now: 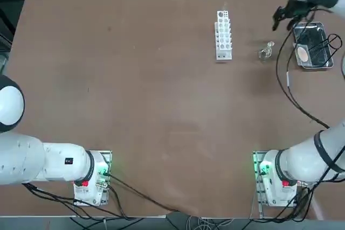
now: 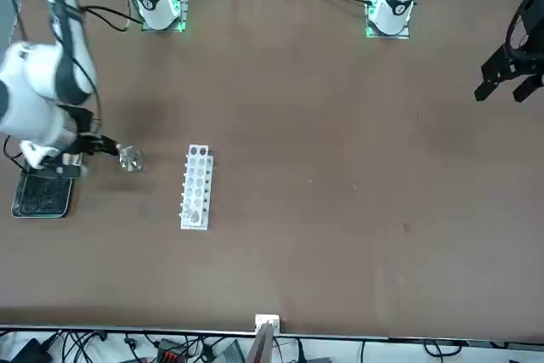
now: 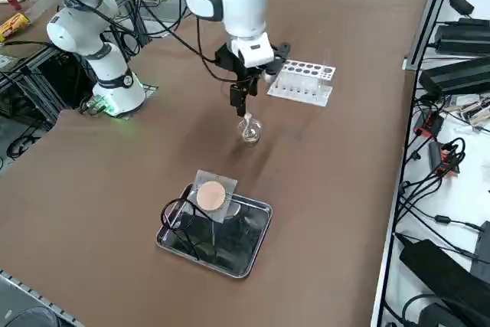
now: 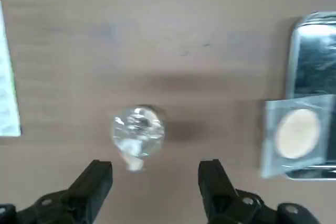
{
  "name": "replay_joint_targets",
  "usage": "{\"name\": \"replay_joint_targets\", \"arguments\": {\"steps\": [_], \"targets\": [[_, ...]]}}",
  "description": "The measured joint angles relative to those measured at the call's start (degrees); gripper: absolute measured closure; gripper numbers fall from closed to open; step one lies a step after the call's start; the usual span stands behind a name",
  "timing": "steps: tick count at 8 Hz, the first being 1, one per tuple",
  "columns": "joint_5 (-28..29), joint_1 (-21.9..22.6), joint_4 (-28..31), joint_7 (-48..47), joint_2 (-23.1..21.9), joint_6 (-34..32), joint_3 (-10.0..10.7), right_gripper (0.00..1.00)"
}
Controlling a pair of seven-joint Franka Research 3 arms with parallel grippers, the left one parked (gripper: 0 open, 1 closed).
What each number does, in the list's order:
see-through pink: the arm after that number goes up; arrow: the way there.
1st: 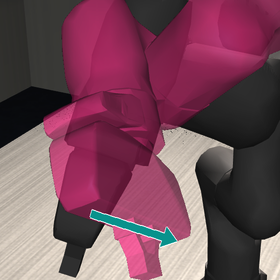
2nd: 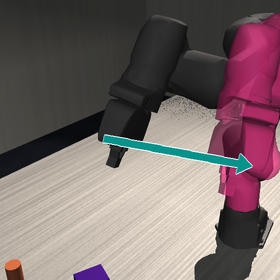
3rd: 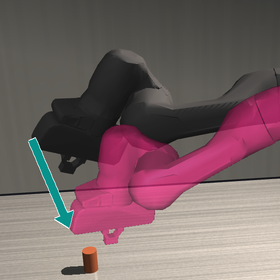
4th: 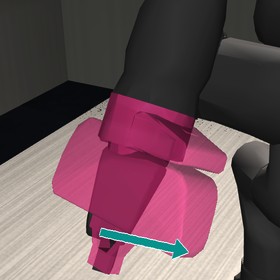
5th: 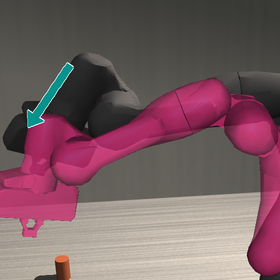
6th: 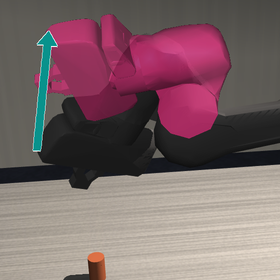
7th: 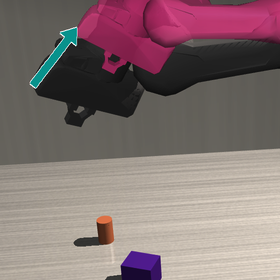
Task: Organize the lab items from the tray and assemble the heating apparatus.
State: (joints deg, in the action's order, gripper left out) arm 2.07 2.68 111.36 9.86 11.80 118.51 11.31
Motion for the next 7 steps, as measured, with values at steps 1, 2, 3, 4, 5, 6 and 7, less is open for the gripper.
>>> {"name": "replay_joint_targets", "arguments": {"steps": [1, 2, 3, 4, 5, 6, 7], "targets": [[-0.32, -3.3, -0.11, 4.38, -1.29, -0.44, 0.18, 0.0], [-0.43, -6.85, -0.37, 9.34, -1.65, -0.38, 0.35, 0.01], [-0.46, -10.46, -1.28, 13.14, -1.29, -0.28, 0.48, 0.04], [-0.44, -13.83, -3.11, 14.72, -0.13, -0.21, 0.55, 0.05], [-0.29, -16.79, -5.55, 15.05, 1.84, -0.11, 0.57, 0.07], [1.63, -19.46, -8.1, 14.94, 4.41, 0.08, 0.6, 0.09], [5.31, -22.14, -11.0, 14.96, 7.6, 0.21, 0.6, 0.14]]}}
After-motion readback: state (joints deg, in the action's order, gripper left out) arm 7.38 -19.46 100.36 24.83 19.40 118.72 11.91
